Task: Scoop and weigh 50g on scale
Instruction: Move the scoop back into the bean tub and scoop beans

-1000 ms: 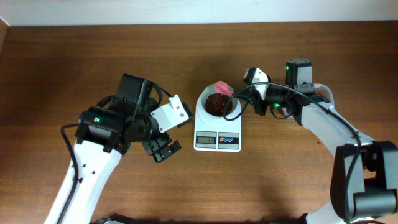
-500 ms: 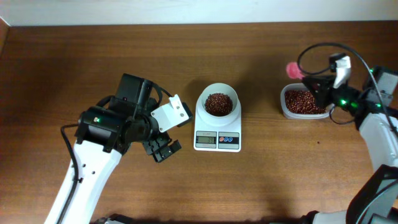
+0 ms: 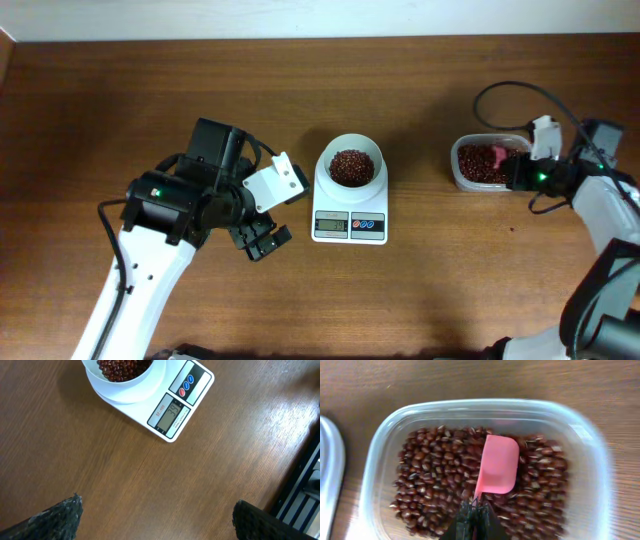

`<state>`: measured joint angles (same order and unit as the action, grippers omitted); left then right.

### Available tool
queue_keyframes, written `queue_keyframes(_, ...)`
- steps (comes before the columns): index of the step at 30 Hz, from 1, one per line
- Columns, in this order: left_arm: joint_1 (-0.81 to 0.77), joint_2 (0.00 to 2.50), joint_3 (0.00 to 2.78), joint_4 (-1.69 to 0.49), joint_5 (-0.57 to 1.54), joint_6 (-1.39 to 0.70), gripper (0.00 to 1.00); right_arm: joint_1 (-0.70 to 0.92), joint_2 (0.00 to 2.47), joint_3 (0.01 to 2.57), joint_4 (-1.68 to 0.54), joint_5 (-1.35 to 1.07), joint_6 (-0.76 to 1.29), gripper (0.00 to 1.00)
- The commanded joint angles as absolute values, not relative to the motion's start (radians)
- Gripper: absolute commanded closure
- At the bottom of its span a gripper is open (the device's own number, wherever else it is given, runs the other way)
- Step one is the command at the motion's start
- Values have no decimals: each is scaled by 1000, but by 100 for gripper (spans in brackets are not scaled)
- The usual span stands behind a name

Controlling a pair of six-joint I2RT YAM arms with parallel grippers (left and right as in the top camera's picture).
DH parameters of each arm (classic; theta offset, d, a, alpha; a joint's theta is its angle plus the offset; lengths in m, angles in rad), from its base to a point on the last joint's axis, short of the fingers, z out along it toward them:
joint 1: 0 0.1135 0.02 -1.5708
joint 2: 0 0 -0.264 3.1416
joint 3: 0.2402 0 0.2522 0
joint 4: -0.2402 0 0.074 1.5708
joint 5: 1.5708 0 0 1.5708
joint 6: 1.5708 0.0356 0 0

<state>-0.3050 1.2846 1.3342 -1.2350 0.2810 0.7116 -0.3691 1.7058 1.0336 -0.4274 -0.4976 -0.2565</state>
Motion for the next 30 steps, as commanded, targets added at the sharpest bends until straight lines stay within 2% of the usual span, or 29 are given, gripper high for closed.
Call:
queue_keyframes(1, -299, 1276, 1353, -1236, 292, 724, 1, -316, 1734, 1019, -431, -606, -242, 96)
queue_keyframes(4, -299, 1276, 1353, -1236, 292, 724, 1, -321, 1734, 1019, -433, -678, -227, 96)
queue_keyframes(8, -299, 1276, 1353, -1236, 292, 724, 1, -407, 1734, 1019, -434, -680, -121, 96)
queue_keyframes(13, -299, 1276, 1353, -1236, 292, 724, 1, -503, 1734, 1019, -458, -695, -118, 96)
queue_keyframes(19, -299, 1276, 1353, -1236, 292, 724, 1, -530, 1728, 1019, -459, -801, -123, 96)
queue_keyframes(22, -299, 1276, 1353, -1236, 292, 724, 1, -553, 1713, 1020, -455, -937, -123, 96)
queue_keyframes(30, -299, 1276, 1353, -1236, 292, 724, 1, -604, 1712, 1020, -461, -954, -65, 96)
